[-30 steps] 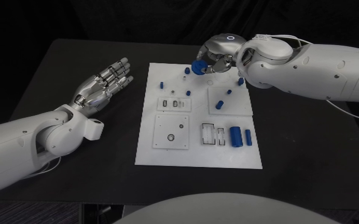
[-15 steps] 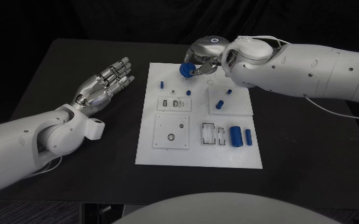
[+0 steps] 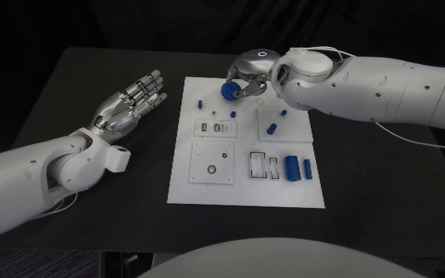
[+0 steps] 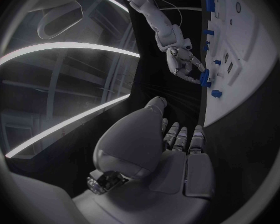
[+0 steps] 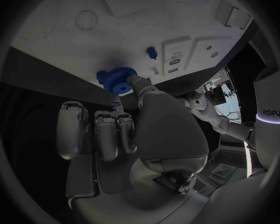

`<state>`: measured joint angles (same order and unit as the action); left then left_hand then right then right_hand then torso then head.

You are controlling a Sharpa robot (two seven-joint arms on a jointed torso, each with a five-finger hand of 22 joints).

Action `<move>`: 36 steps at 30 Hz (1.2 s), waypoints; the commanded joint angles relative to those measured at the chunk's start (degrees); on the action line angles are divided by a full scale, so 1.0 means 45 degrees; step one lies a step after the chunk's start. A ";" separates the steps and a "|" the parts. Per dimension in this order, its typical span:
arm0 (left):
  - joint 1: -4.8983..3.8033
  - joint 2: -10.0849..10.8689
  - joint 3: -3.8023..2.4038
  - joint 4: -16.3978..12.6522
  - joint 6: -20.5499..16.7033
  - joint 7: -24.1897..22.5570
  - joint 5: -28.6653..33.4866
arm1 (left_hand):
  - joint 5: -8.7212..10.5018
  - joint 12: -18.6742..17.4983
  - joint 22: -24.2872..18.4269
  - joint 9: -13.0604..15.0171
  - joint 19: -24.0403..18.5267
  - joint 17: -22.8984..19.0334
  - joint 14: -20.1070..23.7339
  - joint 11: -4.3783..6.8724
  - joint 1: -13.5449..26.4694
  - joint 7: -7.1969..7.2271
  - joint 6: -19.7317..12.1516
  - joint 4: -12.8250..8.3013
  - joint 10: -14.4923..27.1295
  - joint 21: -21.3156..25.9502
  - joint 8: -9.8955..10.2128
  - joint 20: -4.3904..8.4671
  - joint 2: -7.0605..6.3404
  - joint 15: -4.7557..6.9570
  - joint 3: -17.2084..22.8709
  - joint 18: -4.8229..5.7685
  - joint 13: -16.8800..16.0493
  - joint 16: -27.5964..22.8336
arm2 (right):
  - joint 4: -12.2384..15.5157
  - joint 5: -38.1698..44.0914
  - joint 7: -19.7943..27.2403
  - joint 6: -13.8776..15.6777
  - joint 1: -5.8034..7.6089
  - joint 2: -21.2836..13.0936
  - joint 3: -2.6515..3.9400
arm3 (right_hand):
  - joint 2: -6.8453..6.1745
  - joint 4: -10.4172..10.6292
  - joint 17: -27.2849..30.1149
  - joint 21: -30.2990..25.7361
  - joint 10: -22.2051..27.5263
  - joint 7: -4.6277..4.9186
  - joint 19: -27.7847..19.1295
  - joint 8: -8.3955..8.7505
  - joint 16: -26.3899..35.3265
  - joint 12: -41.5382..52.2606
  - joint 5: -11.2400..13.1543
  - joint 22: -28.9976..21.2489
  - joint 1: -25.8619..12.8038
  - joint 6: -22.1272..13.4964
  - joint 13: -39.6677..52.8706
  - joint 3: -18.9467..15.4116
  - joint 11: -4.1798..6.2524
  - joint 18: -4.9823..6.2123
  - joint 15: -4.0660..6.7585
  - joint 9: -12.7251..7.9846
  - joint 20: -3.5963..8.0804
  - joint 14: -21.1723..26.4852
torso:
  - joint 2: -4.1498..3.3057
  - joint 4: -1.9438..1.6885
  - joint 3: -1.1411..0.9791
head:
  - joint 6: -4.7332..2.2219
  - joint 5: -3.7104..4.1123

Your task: Assemble the parts on the task board

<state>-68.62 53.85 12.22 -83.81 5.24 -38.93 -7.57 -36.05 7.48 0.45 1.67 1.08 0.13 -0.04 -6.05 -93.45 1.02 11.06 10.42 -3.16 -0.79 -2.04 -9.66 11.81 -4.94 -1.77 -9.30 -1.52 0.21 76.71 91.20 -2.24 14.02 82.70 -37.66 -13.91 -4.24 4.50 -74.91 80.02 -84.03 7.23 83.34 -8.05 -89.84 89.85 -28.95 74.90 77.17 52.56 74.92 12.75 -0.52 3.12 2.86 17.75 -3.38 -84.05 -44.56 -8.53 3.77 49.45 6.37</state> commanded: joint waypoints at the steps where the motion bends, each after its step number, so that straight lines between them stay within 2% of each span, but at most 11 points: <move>1: -0.0008 -0.0040 -0.0010 0.0002 0.0184 -0.1690 0.0055 | 0.0055 -0.0074 0.0018 -0.0003 -0.0014 -0.0019 -0.0010 -0.0100 0.0143 -0.0042 -0.0048 -0.0006 -0.0020 -0.0001 0.0033 -0.0115 -0.0009 -0.0121 0.0091 0.0112 0.0015 -0.0035 | -0.0034 0.0086 -0.0084 -0.0378 -0.0043 0.0031 0.0009 | 0.0082 0.0026 -0.3353 -0.0102 -0.1326 -0.0317 -0.0067 -0.0584 -0.0036 0.0034 0.0094 0.1941 -0.0031 0.0160 0.3351 0.0090 -0.0066 -0.0037 -0.0026 0.1558 -0.0055 -0.1322 | 0.0001 0.0010 -0.0003 | 0.0018 0.0006; 7: -0.0008 -0.0063 -0.0010 0.0033 0.0200 -0.1676 0.0055 | 0.0066 -0.0074 0.0019 -0.0003 -0.0013 -0.0018 -0.0011 -0.0103 0.0148 -0.0043 -0.0049 -0.0006 -0.0019 -0.0002 0.0033 -0.0120 -0.0009 -0.0127 0.0096 0.0112 0.0015 -0.0035 | -0.0181 0.0086 -0.0178 -0.0642 -0.0107 0.0150 0.0009 | 0.0063 0.0014 -0.3353 -0.0198 -0.1326 -0.0315 -0.0121 -0.0368 -0.0036 0.0034 0.0160 0.1903 -0.0066 -0.0053 0.3351 0.0206 -0.0029 -0.0012 0.0000 0.1506 -0.0041 -0.1322 | 0.0010 0.0020 -0.0004 | 0.0054 -0.0015; 15: -0.0008 -0.0084 -0.0010 0.0063 0.0221 -0.1663 0.0055 | 0.0066 -0.0074 0.0019 -0.0003 -0.0013 -0.0018 -0.0011 -0.0103 0.0148 -0.0043 -0.0049 -0.0006 -0.0019 -0.0002 0.0033 -0.0120 -0.0009 -0.0127 0.0096 0.0112 0.0015 -0.0035 | -0.0387 0.0086 -0.0172 -0.0723 -0.0241 0.0330 0.0009 | -0.0040 -0.0004 -0.3353 -0.0388 -0.1326 -0.0364 -0.0220 0.0232 -0.0036 0.0034 0.0226 0.1844 -0.0159 -0.0615 0.3351 0.0518 0.0031 0.0029 0.0052 0.1208 0.0007 -0.1322 | 0.0012 0.0017 -0.0001 | 0.0077 -0.0031; 22: -0.0008 -0.0104 -0.0010 0.0095 0.0244 -0.1636 0.0055 | 0.0095 -0.0077 0.0018 -0.0003 -0.0013 -0.0018 -0.0011 -0.0110 0.0160 -0.0048 -0.0052 -0.0007 -0.0016 -0.0002 0.0034 -0.0131 -0.0011 -0.0137 0.0108 0.0112 0.0016 -0.0034 | -0.0479 0.0086 -0.0212 -0.0895 -0.0289 0.0437 0.0010 | -0.0215 -0.0030 -0.3106 -0.0816 -0.1326 -0.0523 -0.0435 0.0994 0.0118 0.0034 0.0336 0.1685 -0.0275 -0.1488 0.3351 0.0974 0.0185 0.0121 0.0177 0.0549 0.0113 -0.1241 | 0.0012 -0.0002 -0.0006 | 0.0103 -0.0009; 30: -0.0007 -0.0131 -0.0010 0.0128 0.0277 -0.1621 0.0056 | 0.0114 -0.0084 0.0018 0.0002 -0.0012 -0.0021 -0.0007 -0.0112 0.0174 -0.0072 -0.0021 -0.0006 -0.0010 -0.0002 0.0027 -0.0139 -0.0008 -0.0143 0.0122 0.0111 0.0018 -0.0037 | -0.0570 0.0085 -0.0313 -0.1114 -0.0300 0.0491 0.0011 | -0.0242 -0.0210 -0.2377 -0.1311 -0.1040 -0.0797 -0.0656 0.1018 0.0613 -0.0184 0.0287 0.1501 -0.0238 -0.2738 0.3078 0.1307 0.0417 0.0219 0.0371 -0.0261 0.0289 -0.1003 | 0.0015 -0.0003 0.0004 | 0.0122 0.0012; 36: -0.0006 -0.0135 -0.0010 0.0138 0.0291 -0.1617 0.0056 | 0.0115 -0.0084 0.0018 0.0003 -0.0012 -0.0021 -0.0007 -0.0112 0.0176 -0.0080 -0.0014 -0.0006 -0.0009 -0.0002 0.0026 -0.0140 -0.0007 -0.0144 0.0125 0.0111 0.0018 -0.0037 | -0.0585 0.0085 -0.0362 -0.1113 -0.0301 0.0499 0.0012 | -0.0253 -0.0336 -0.2078 -0.1530 -0.0806 -0.0873 -0.0730 0.1119 0.0833 -0.0387 0.0341 0.1431 -0.0227 -0.4297 0.2838 0.1422 0.0487 0.0254 0.0440 -0.1069 0.0361 -0.0913 | 0.0022 0.0007 0.0009 | 0.0122 -0.0001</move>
<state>-68.62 53.35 12.22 -83.13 5.74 -38.93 -7.56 -35.76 7.48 0.45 1.67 0.96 0.10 -0.02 -6.05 -93.22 1.02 11.06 10.43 -3.16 -0.80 -2.04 -9.96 11.58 -5.34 -1.46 -9.29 -1.52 0.21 74.09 91.23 -2.69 9.76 81.50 -35.43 -13.88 -5.19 3.08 -74.91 73.33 -84.04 3.32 80.40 -3.32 -86.28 88.36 -27.73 74.93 76.19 33.98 74.91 18.75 1.34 3.12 4.50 13.33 -1.69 -84.05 -44.47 -8.55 3.78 50.00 6.42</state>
